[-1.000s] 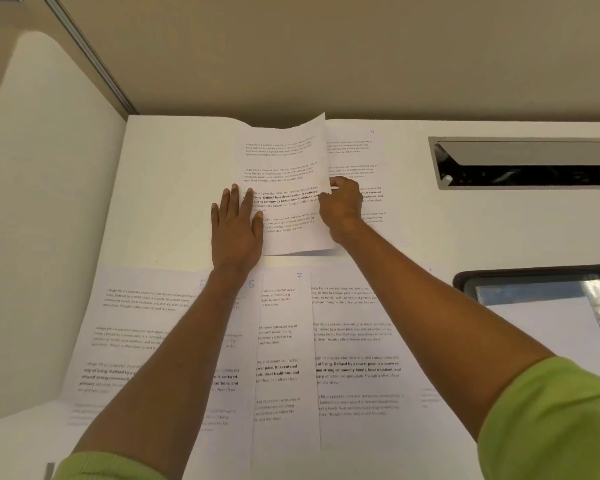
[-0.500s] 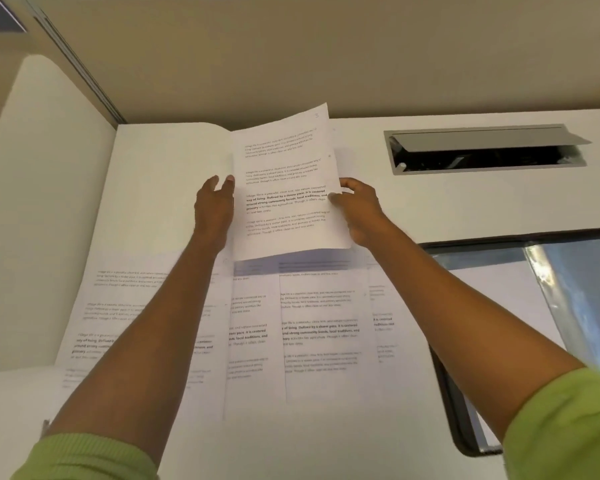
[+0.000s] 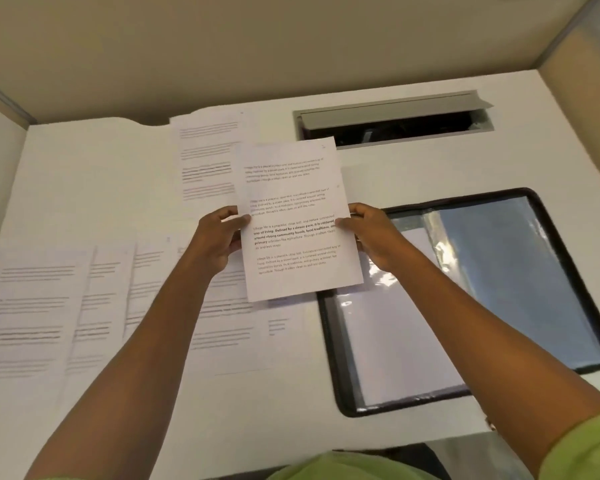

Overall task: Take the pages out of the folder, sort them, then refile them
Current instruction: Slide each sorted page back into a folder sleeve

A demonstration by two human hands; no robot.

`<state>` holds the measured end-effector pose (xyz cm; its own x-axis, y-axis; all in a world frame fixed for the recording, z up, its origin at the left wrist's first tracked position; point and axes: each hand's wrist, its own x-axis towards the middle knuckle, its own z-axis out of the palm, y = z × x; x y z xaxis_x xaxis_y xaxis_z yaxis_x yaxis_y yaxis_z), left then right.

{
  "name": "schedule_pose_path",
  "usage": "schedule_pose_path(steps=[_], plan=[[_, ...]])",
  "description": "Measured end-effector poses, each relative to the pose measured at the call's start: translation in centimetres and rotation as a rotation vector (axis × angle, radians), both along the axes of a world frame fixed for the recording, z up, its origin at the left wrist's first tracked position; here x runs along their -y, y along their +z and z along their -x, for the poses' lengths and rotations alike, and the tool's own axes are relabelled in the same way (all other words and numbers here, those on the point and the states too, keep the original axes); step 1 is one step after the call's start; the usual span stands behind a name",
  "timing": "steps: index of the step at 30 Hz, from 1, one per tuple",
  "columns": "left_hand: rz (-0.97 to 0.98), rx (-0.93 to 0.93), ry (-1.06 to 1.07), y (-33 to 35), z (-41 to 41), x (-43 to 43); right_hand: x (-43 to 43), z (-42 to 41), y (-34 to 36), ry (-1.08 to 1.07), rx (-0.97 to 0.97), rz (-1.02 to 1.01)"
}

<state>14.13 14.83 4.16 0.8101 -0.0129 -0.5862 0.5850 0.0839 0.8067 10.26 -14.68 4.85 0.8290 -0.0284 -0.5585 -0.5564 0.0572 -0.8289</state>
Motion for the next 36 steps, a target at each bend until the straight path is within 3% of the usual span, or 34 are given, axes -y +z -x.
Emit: schedule_pose_path(steps=[12,15,20,26,29,36], plan=[[0.084,-0.086,-0.150,-0.4,7.8,19.9,20.3,5.6,1.5,0.089,-0.004,-0.017],[-0.043,0.001,-0.183,-0.2,8.9,24.1,24.9,7.3,1.5,0.088,0.005,0.007],[-0.651,0.424,-0.342,-1.6,7.8,29.8,31.8,9.6,1.3,0.056,0.013,0.033],[-0.803,0.696,-0.647,-2.9,4.6,35.9,38.7,12.1,1.8,0.035,0.006,0.095],[-0.932,0.677,-0.750,-3.3,3.0,37.7,41.3,12.8,1.6,0.005,-0.004,0.116],[-0.949,0.657,-0.813,-3.6,1.3,39.4,43.8,13.4,1.8,-0.097,0.018,0.094]])
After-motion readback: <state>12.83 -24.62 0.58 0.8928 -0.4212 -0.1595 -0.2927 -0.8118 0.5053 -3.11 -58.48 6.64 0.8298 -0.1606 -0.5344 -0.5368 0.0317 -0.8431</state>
